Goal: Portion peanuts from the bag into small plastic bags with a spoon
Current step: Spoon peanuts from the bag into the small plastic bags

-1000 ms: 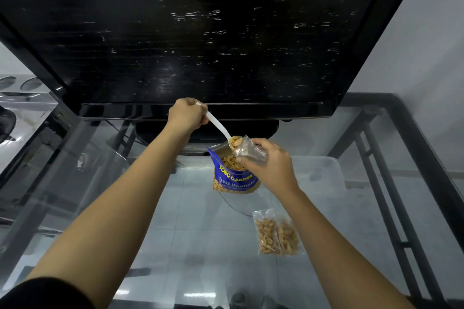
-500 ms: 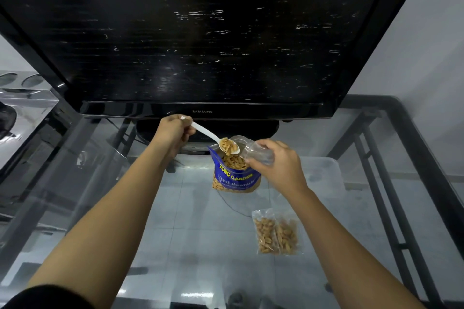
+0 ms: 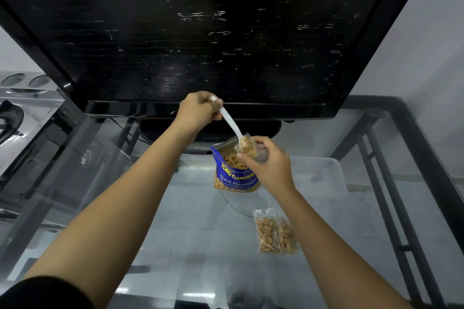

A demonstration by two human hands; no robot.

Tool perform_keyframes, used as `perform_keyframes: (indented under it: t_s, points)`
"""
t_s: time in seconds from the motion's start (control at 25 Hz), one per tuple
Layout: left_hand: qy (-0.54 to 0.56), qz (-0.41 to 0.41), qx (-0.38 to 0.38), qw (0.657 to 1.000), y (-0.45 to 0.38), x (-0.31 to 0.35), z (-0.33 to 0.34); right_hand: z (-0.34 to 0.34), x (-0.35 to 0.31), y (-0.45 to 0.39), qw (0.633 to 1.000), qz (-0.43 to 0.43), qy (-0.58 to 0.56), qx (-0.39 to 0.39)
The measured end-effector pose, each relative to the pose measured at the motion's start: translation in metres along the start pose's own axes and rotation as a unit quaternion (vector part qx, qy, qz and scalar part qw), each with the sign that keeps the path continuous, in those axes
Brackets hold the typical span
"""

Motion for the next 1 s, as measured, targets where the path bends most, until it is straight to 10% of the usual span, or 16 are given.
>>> perform_keyframes:
  t_s: [0.2, 0.36, 0.52, 0.76, 1.0]
  points:
    - [-0.131, 0.163, -0.045, 0.977, 0.038, 0.061, 0.009, 0.005, -0.003, 0.005, 0.993, 0.015, -0.106, 0.042]
    - [-0.203, 0.303, 0.068, 0.929, 0.061, 0.096, -0.009, 0.004, -0.004, 0.008, 0.987, 0.025, -0.143, 0.072]
    - [-0.127, 0.235, 0.163, 0.95, 0.039, 0.064, -0.034, -0.008, 0.006, 0.012, 0.984, 0.043, -0.15, 0.083]
    - [-0.296, 0.261, -0.057, 0.917, 0.045, -0.038, 0.047, -0.011, 0.025, 0.021, 0.987, 0.077, -0.138, 0.033]
    - [-0.114, -0.037, 0.12, 0.985, 0.027, -0.073, 0.028, -0.007, 0.036, 0.021, 0.982, 0.097, -0.16, -0.011]
Point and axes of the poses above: each hand's wrist, its own y-axis away from the middle knuckle, its own z-axis out of the palm, x = y × z, the point moved 6 cm from there along -y, towards the middle knuckle, and after that the axes turned 5 degrees about -z, right-handed, at the moved point
